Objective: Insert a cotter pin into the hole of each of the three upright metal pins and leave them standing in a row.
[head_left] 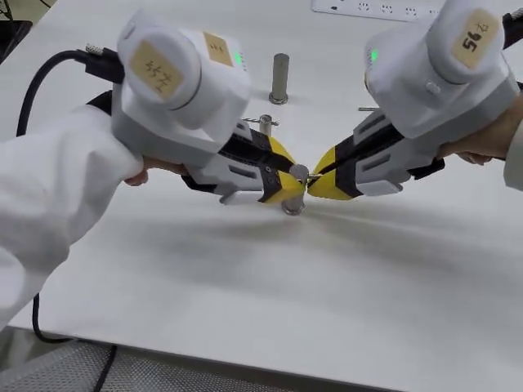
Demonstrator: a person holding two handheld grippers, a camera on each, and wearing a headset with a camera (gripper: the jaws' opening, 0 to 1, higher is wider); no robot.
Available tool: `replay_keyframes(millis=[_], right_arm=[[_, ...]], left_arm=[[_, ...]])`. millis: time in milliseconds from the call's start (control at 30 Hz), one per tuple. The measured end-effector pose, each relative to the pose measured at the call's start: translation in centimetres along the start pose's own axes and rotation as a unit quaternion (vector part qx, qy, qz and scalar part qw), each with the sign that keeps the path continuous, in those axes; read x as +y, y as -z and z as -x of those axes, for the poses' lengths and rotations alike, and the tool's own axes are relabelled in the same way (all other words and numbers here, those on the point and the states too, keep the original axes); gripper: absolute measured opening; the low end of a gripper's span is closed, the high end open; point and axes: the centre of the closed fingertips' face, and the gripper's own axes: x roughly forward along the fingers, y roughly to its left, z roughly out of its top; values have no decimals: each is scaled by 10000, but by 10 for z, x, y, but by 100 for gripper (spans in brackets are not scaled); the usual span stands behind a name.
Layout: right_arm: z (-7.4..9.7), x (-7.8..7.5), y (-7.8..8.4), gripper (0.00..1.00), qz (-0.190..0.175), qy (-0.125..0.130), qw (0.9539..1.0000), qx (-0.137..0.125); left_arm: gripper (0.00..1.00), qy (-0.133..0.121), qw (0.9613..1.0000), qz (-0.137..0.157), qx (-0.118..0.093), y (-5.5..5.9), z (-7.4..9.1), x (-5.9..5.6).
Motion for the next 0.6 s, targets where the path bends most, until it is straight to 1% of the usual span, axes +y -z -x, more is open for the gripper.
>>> replay_keyframes(millis=[67,100,167,200,233,333,367,400,600], right_arm=[[1,0,0,0,-29,5,10000,-77],[2,-3,-1,0,-48,89,9998,-165],[6,-6,-2,4,-93,180,9995,-245],[8,-6,-2,6,-100,169,9994,-277],[11,-6,-5,7,-119,164,9990,-394],[15,-8,-4,8,-118,204,9988,-422],[15,-8,-1,8,-58,213,9992,-346],[16,-8,0,8,-56,219,9992,-336],[18,-3,4,5,-158,154,9992,-345]], left_arm=[[10,0,10000,8,-2,0,0,1],[10,-3,10000,1,-3,0,0,1],[10,-1,10000,10,-9,0,-1,2],[10,0,10000,8,-8,0,-1,2],[10,1,10000,9,-7,0,-1,2],[10,0,10000,7,-2,0,-1,3],[10,0,10000,9,-3,0,-1,3],[10,-1,10000,15,-5,0,-1,3],[10,-5,10000,15,-4,0,0,3]])
